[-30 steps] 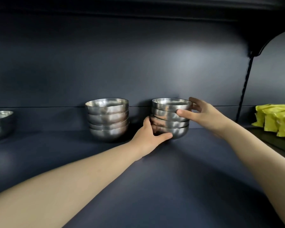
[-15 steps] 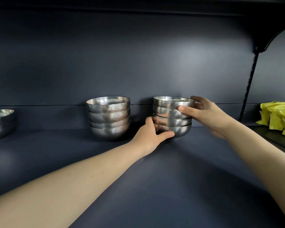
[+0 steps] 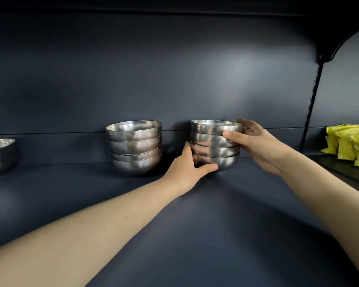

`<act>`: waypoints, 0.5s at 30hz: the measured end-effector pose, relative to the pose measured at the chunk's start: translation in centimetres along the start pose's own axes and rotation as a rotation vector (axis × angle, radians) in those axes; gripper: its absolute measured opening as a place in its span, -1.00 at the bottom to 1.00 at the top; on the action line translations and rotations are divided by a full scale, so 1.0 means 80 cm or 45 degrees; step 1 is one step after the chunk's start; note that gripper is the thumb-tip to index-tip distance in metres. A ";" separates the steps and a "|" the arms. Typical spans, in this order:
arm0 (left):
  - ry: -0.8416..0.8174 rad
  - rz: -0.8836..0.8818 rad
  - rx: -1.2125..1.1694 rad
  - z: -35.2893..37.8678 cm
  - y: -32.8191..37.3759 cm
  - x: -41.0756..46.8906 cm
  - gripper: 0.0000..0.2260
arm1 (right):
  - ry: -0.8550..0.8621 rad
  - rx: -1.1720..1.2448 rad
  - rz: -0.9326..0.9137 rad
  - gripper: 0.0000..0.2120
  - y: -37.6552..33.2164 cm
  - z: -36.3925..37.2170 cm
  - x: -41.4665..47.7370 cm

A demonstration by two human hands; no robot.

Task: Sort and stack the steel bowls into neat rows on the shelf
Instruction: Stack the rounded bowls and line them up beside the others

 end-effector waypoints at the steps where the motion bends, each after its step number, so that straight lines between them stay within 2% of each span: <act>1: 0.004 0.001 -0.004 0.000 0.000 0.000 -0.47 | -0.009 0.011 0.004 0.09 0.000 0.000 0.001; 6: -0.003 -0.013 0.007 0.000 0.000 -0.002 -0.48 | -0.014 0.010 0.025 0.03 0.002 -0.003 0.003; 7: 0.000 -0.022 0.007 0.000 -0.001 -0.002 -0.43 | -0.014 -0.004 0.026 0.05 0.001 -0.004 0.003; 10: -0.002 -0.122 0.029 -0.001 -0.006 -0.002 -0.03 | -0.009 -0.066 0.031 -0.03 -0.001 -0.004 0.000; 11: -0.004 -0.145 0.033 -0.002 -0.009 -0.002 -0.03 | -0.013 -0.078 0.027 -0.11 -0.002 -0.004 -0.001; 14: 0.007 -0.154 -0.025 -0.001 -0.012 -0.004 -0.44 | -0.075 -0.126 0.023 -0.39 -0.003 -0.005 -0.003; 15: 0.010 -0.150 -0.045 -0.001 -0.010 -0.005 -0.52 | -0.096 -0.148 0.029 -0.47 -0.002 -0.006 -0.002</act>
Point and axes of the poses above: each hand's wrist, its own x-axis towards the middle knuckle, its own z-axis out of the palm, y = z × x, the point moved 8 cm from there along x, towards the middle knuckle, and after that the axes turned 11 degrees about z, right-handed, at the moved point
